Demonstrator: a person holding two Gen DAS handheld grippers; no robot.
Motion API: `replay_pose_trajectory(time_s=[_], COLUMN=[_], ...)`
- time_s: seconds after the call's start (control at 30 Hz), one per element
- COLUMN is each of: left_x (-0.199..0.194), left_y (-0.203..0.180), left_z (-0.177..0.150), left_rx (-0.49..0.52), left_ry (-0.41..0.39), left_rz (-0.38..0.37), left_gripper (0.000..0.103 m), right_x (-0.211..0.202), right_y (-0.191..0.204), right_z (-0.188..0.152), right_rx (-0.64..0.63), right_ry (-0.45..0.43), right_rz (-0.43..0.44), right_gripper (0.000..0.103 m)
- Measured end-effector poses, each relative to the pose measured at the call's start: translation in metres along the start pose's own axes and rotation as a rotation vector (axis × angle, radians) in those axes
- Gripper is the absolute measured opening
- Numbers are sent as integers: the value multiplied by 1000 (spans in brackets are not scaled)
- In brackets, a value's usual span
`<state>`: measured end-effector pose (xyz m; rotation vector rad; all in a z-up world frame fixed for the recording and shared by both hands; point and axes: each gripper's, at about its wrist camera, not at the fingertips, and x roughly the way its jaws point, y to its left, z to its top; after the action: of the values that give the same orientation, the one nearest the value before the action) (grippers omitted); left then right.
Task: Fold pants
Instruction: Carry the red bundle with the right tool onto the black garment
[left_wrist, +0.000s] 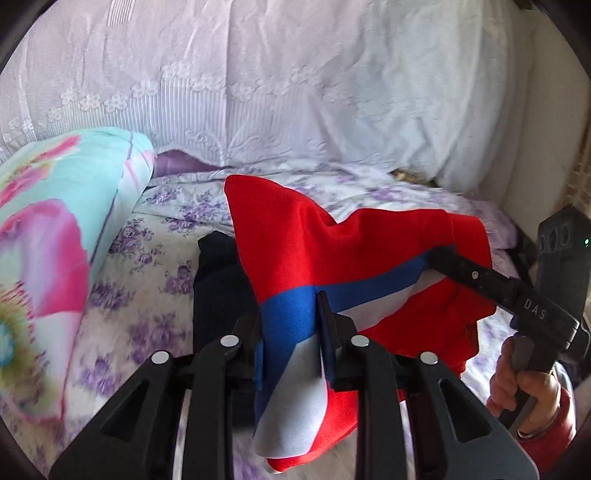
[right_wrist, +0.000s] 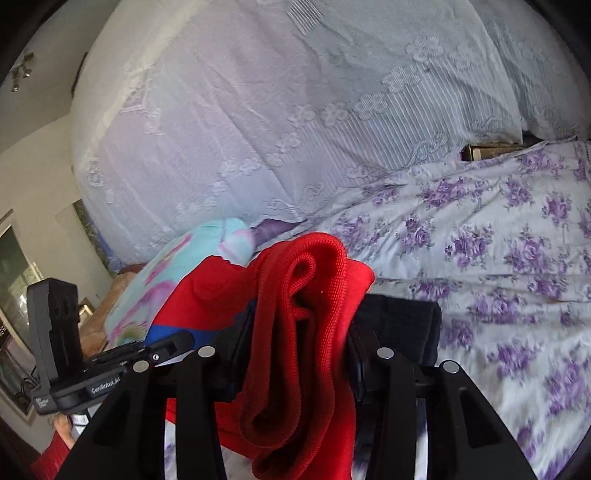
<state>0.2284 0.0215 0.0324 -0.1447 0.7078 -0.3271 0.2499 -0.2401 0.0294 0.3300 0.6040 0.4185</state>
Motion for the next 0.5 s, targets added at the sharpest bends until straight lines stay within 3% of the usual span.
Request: replay_pose_trajectory(time_s=[0.1, 0.17, 0.23, 0.33, 0.4, 0.47, 0.5], left_x=[39, 58, 60, 49, 38, 28, 28], left_y=[15, 28, 41, 51, 54, 54, 54], left_z=[-11, -26, -37, -41, -42, -46, -47], left_rx=[-1, 5, -23, -56, -82, -101, -101], left_ry=[0, 26, 33, 10, 4, -9, -2], left_rz=[205, 302, 253, 247, 247, 250, 260], left_gripper=[55, 72, 76, 80, 79, 79, 79], right_x=[37, 40, 33, 11, -21, -31, -24], right_y=[-34, -56, -64, -56, -40, -22, -14], right_z=[-15, -32, -39, -36, -34, -36, -38], right_rx=[91, 152, 190, 179, 129, 30, -22], right_ry=[24, -36, -69, -123, -226, -220, -167], right_rz=[-88, -66, -10, -33, -60, -108, -170], right_gripper=[50, 56, 60, 62, 62, 66, 73])
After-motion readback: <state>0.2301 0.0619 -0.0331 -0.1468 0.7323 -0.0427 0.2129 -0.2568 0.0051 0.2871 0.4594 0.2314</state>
